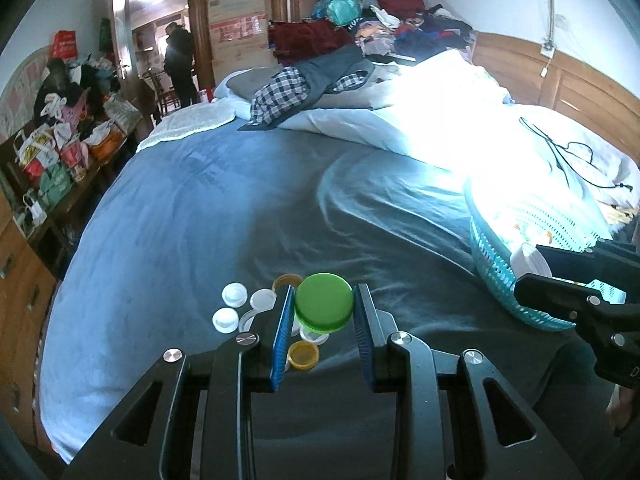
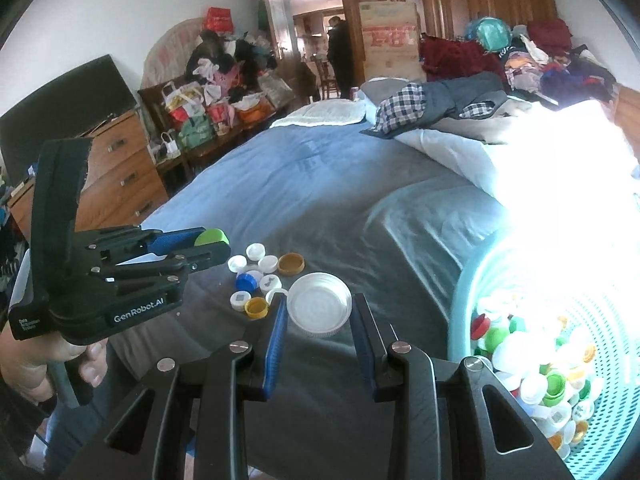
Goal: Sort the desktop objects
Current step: 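Carry both caps over the teal basket and open both tools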
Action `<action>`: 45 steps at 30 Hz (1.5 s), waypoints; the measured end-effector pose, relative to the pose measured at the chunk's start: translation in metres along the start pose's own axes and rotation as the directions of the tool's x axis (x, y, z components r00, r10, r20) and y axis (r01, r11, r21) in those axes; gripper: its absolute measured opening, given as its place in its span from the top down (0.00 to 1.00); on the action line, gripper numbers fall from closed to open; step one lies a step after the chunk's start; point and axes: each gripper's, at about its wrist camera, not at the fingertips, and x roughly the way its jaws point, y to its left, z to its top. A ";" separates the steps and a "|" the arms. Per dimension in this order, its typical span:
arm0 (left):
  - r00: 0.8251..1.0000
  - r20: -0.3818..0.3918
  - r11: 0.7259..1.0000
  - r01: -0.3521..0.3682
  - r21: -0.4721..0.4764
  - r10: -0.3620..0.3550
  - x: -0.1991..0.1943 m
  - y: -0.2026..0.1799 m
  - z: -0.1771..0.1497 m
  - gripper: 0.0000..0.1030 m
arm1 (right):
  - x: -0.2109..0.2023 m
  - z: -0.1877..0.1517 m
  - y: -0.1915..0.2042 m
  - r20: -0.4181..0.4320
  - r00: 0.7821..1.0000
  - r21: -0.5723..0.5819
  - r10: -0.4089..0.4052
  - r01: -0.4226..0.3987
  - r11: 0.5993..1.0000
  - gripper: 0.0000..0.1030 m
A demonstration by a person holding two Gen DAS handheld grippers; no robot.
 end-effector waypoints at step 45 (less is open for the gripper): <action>0.986 -0.054 0.947 0.166 0.274 -0.157 0.031 -0.186 0.066 0.76 | -0.087 -0.023 -0.149 0.062 0.972 0.201 -0.226 0.209 0.957 0.66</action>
